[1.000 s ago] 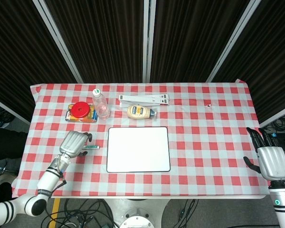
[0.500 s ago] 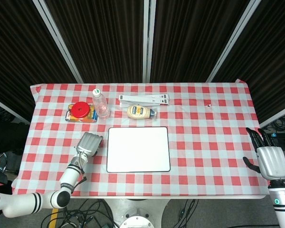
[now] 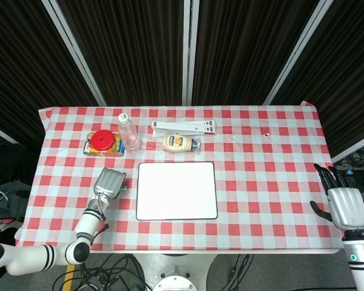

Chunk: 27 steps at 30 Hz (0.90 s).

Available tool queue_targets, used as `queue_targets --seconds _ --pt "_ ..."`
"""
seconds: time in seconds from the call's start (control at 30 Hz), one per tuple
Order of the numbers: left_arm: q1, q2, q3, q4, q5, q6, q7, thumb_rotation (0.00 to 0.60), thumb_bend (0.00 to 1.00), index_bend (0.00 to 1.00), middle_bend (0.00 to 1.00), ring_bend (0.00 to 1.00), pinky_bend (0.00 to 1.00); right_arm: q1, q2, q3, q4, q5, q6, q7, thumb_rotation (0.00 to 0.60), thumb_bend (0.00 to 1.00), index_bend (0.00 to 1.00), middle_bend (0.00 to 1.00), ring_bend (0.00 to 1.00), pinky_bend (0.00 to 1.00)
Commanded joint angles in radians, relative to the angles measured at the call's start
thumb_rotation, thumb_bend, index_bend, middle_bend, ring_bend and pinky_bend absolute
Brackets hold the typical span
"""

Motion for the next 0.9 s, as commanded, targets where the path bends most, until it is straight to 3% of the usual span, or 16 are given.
queue_targets --seconds 0.03,0.63,0.9 --pt "-0.004 -0.003 0.004 0.007 -0.002 -0.001 -0.006 0.600 0.29 0.48 0.50 0.74 1.00 0.000 0.000 0.000 0.001 0.001 0.000 0.000 0.600 0.16 0.05 0.16 0.10 0.19" --pt "-0.011 -0.016 0.029 0.034 0.004 0.001 -0.049 0.600 0.32 0.51 0.52 0.74 1.00 0.001 -0.004 -0.002 0.001 0.006 -0.004 -0.004 0.600 0.16 0.05 0.16 0.10 0.19" --pt "0.000 -0.015 0.031 0.047 0.049 0.003 -0.114 0.600 0.38 0.56 0.56 0.75 1.00 0.000 -0.004 -0.003 -0.004 0.008 -0.003 -0.008 0.600 0.16 0.05 0.16 0.10 0.19"
